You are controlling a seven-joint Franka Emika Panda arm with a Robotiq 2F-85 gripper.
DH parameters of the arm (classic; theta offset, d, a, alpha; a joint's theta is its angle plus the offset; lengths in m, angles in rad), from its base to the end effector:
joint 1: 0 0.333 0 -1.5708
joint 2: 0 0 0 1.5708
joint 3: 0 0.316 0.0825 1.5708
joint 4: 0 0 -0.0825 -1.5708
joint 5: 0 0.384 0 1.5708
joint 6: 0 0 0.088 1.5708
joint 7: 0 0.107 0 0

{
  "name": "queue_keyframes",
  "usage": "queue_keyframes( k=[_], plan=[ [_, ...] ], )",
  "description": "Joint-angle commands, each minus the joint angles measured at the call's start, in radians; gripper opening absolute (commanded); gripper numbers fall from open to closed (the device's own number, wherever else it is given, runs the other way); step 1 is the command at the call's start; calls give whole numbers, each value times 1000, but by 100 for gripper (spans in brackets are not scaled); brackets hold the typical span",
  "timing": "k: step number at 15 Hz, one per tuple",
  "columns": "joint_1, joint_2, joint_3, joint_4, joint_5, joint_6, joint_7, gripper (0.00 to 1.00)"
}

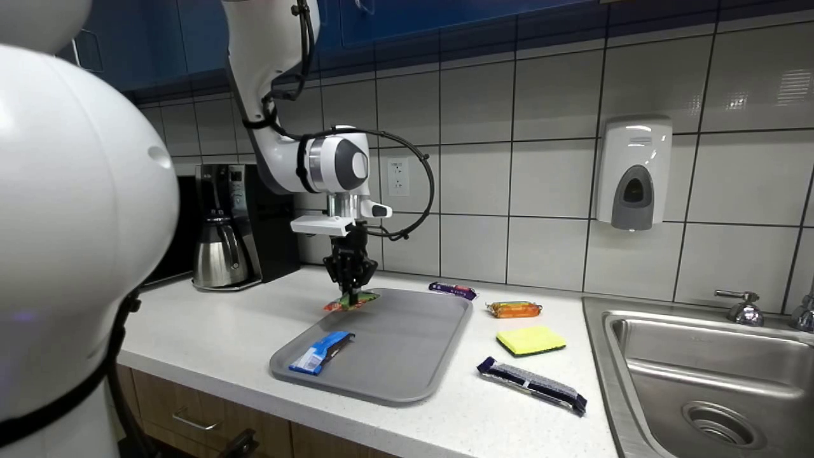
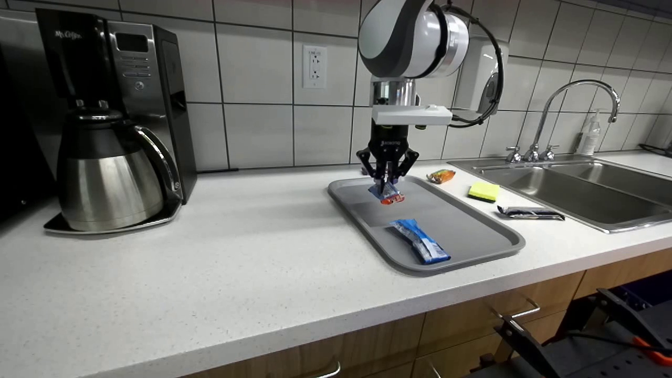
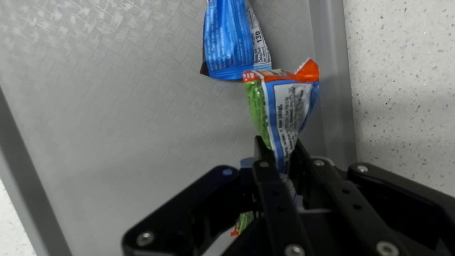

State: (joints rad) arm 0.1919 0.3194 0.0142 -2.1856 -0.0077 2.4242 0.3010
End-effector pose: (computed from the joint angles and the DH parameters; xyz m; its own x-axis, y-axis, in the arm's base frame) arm 0.5396 0.1128 0.2336 0.9930 -0.0900 -0.0770 -0.0884 -0.9958 0.0240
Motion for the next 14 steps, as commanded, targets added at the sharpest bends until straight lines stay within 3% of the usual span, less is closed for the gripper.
queue_keyframes(
  k=[1,9,10,11,14],
  plan=[
    [-11,3,3,-14,-17,34,15,4],
    [-1,50,-13,-7,-24,74,37,4],
    [1,53,-14,-7,-23,77,40,29],
    [2,54,-16,-7,-24,77,44,42],
    [3,49,-18,-7,-20,83,51,63]
  ],
)
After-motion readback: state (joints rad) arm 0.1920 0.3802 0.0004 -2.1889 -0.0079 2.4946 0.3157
